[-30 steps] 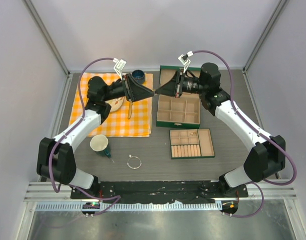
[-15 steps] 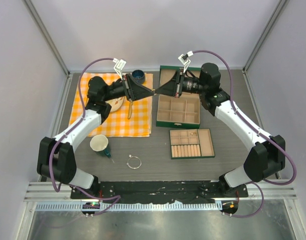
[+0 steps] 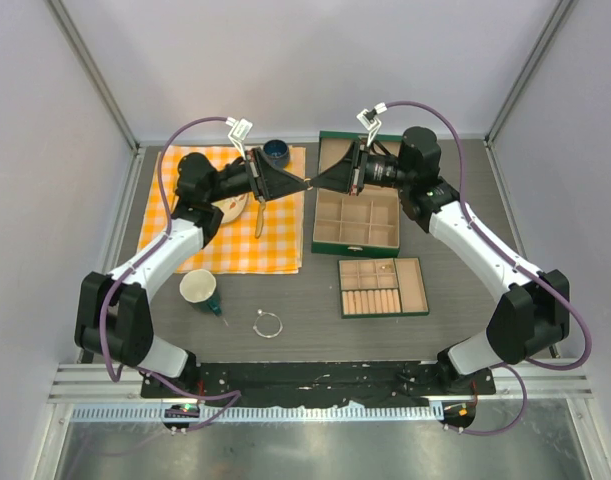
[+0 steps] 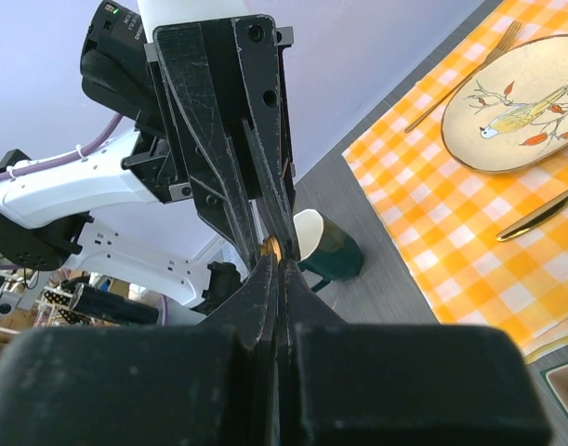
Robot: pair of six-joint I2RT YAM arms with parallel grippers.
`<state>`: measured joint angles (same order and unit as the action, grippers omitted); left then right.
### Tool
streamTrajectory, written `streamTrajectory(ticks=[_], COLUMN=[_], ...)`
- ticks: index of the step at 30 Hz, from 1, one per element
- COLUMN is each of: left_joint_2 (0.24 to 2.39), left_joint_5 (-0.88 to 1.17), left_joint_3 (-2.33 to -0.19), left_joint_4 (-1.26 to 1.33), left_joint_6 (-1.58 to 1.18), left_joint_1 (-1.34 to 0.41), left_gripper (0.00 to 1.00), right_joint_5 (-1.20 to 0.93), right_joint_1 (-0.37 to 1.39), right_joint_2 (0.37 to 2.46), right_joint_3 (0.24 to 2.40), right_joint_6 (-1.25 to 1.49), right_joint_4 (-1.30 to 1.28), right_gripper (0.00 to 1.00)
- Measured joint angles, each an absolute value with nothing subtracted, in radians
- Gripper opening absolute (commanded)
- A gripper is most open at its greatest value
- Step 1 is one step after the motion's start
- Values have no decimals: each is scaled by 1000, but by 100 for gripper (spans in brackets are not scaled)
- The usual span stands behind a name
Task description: Organize the mixed jewelry
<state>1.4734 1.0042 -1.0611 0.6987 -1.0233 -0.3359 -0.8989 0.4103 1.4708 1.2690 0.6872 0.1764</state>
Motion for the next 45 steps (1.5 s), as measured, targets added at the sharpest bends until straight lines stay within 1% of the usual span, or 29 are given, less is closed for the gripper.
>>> streamTrajectory(ticks=[1,3,7,10,13,18,23,27,31,36,41,45], left_joint_2=[1475,1476,1480,1480,1480,1480,1478,1461,1442,1438,1450,1499], left_joint_5=[1002,999,989,989,988,975,947,874,731,567,408,305], left_joint_3=[-1061,-1061,-1061,-1061,-1061,-1061,-1061,-1078,-1140,-1213,-1288,-1345], left_joint_4=[699,699,698,694,679,636,534,345,95,-132,-322,-423], left_joint_6=[-1024,-1028,-1039,-1039,-1031,-984,-902,-759,-605,-516,-483,-482], left_joint_1=[-336,-336,-339,-340,-341,-343,-349,-377,-480,-636,-783,-895], left_gripper=[5,1,0,0,0,0,0,0,0,0,0,0], right_joint_5=[-898,-895,-891,-881,-872,-861,-862,-845,-761,-625,-430,-291], right_joint_1=[410,410,413,414,413,405,366,312,251,194,173,148], right_joint_2=[1471,1471,1471,1471,1471,1470,1444,1406,1378,1361,1348,1303], right_joint_3=[1268,1266,1264,1262,1262,1261,1262,1291,1369,1423,1425,1352], right_joint_6=[687,686,678,665,652,635,635,618,543,418,216,68], right_joint_4=[179,181,179,172,157,133,133,93,-14,-144,-349,-490], right_gripper=[7,13,30,36,39,40,40,40,40,40,36,35])
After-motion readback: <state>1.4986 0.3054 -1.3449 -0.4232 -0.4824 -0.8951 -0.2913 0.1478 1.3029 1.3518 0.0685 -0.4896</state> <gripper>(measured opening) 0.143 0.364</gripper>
